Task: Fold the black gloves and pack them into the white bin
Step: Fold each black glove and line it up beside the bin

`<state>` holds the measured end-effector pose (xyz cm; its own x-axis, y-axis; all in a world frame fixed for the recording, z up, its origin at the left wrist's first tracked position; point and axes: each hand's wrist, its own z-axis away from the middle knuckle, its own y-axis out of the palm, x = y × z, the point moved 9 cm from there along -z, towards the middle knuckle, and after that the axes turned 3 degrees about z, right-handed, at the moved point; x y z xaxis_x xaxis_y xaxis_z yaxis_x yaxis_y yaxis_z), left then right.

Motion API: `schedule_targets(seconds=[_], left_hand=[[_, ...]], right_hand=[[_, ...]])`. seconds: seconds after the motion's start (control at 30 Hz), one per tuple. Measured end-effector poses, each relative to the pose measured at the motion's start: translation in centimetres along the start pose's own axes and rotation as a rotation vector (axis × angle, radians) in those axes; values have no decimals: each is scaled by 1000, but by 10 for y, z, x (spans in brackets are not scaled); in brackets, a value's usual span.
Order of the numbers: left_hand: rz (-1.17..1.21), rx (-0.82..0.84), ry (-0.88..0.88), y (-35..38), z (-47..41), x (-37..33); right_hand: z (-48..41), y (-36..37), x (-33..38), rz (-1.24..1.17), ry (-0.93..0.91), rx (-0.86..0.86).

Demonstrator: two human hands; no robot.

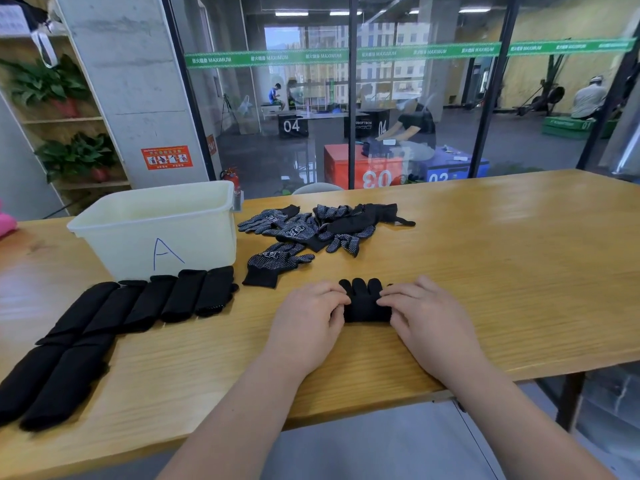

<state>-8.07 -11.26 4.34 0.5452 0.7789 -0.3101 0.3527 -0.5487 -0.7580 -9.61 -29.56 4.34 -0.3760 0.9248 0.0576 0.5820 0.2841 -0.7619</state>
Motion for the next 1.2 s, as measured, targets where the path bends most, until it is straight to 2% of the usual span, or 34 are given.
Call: schedule_targets(seconds=[0.23, 0.43, 0.57, 0.73, 0.83, 0.93, 1.03, 1.1, 1.2], left_hand=[[-97, 98, -33, 6, 2, -1], [-1, 128, -61, 7, 4, 7], [53, 122, -105, 2, 2, 9], [274, 107, -217, -2, 6, 18], [251, 65, -207, -6, 3, 16], [123, -16, -135, -13, 0, 12], [-6, -28, -39, -12, -1, 2], [-41, -26, 9, -8, 0, -2], [-83, 23, 17, 0, 1, -5]], right_hand=[[-1, 7, -4, -38, 105, 161], [0, 14, -9, -98, 104, 243], [0, 12, -19, -299, 231, 244], [5, 12, -31, -604, 382, 244], [5, 14, -33, -484, 390, 240], [1, 3, -32, -206, 337, 105], [1, -4, -24, 2, 222, -31], [0, -4, -15, 25, 131, -55], [-1, 6, -7, 26, 41, 16]])
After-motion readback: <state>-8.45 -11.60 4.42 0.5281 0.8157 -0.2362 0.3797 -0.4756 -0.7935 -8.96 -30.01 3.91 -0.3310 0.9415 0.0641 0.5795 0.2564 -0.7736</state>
